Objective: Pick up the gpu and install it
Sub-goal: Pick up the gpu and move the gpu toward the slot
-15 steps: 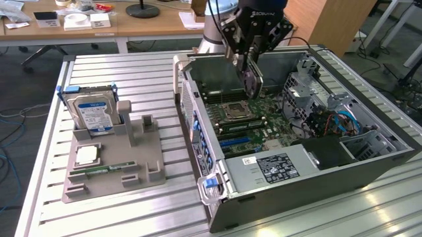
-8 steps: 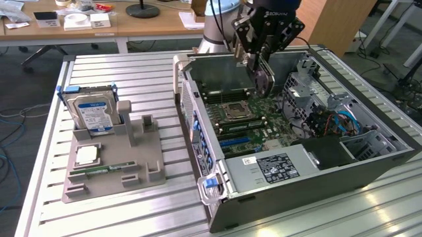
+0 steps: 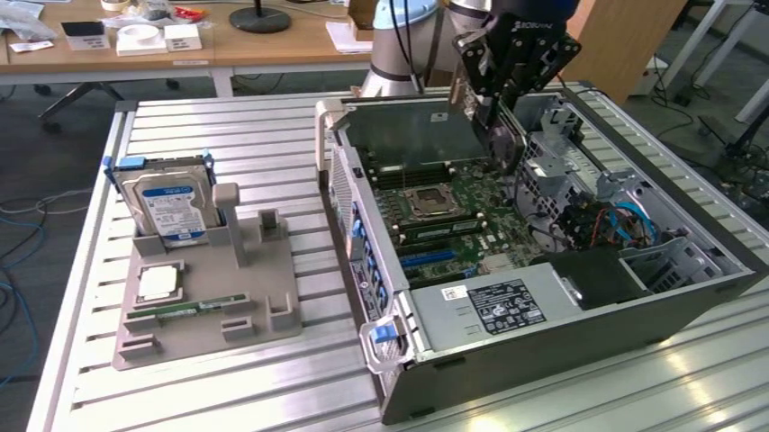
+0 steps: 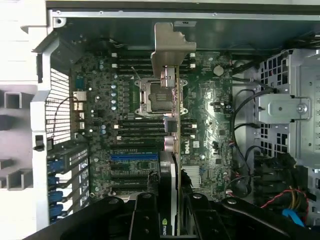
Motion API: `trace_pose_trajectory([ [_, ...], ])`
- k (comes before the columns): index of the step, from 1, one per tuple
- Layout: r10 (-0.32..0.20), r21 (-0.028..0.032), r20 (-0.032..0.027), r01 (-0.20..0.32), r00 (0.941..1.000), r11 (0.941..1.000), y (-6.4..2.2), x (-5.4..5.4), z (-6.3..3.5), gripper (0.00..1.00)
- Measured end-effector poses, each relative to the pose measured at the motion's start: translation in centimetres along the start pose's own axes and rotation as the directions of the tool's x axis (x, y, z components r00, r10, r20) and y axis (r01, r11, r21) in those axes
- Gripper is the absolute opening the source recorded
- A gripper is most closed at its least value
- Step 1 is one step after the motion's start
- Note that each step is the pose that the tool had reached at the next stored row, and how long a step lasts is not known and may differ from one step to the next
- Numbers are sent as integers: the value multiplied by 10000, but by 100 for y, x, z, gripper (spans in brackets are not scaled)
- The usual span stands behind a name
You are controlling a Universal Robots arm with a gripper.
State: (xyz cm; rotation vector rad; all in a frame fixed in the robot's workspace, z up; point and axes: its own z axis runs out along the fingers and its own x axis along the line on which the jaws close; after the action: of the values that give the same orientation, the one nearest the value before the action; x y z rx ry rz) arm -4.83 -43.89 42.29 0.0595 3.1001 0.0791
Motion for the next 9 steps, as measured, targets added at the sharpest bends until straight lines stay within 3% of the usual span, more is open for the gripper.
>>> trace_pose_trajectory([
  [9,-1,-4,-1,1,10000,10000,10,-264,11,27],
])
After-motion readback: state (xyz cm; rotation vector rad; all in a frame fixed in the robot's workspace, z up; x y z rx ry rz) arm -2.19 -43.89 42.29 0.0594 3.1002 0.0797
